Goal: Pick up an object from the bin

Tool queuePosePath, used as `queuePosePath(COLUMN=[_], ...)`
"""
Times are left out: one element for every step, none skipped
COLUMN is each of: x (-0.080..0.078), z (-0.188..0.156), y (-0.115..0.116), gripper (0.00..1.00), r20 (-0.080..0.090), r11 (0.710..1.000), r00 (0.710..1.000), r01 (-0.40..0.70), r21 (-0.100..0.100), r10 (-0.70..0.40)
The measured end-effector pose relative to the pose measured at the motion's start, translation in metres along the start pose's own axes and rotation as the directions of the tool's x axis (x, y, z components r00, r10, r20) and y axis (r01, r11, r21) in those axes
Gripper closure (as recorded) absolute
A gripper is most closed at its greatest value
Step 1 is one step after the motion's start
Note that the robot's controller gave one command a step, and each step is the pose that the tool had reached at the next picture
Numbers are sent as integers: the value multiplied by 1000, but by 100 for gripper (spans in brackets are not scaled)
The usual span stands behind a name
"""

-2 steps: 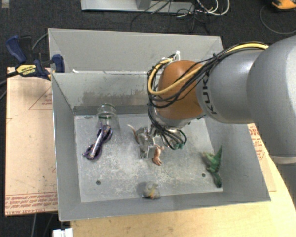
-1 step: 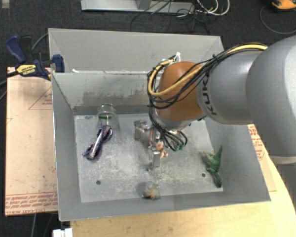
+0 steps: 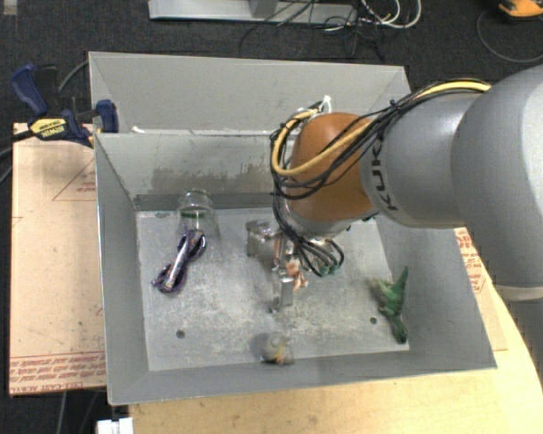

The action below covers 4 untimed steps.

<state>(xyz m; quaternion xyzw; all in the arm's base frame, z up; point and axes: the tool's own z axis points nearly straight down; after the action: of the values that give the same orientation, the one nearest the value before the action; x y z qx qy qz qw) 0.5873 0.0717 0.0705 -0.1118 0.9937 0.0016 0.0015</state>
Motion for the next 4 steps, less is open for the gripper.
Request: queuePosePath(x=[4,-18,-18,-27], z=[-37,-17,-17,-126], y=[-71,-62,-63,-66], gripper=[0,100,100,100], r20=[5,3,3,7], r11=[1000,989,989,991], r00=[1000,989,989,991], r01=[-26,146,146,136], r21=[3,-1,-1,-1], r10=[26,-146,-146,-136])
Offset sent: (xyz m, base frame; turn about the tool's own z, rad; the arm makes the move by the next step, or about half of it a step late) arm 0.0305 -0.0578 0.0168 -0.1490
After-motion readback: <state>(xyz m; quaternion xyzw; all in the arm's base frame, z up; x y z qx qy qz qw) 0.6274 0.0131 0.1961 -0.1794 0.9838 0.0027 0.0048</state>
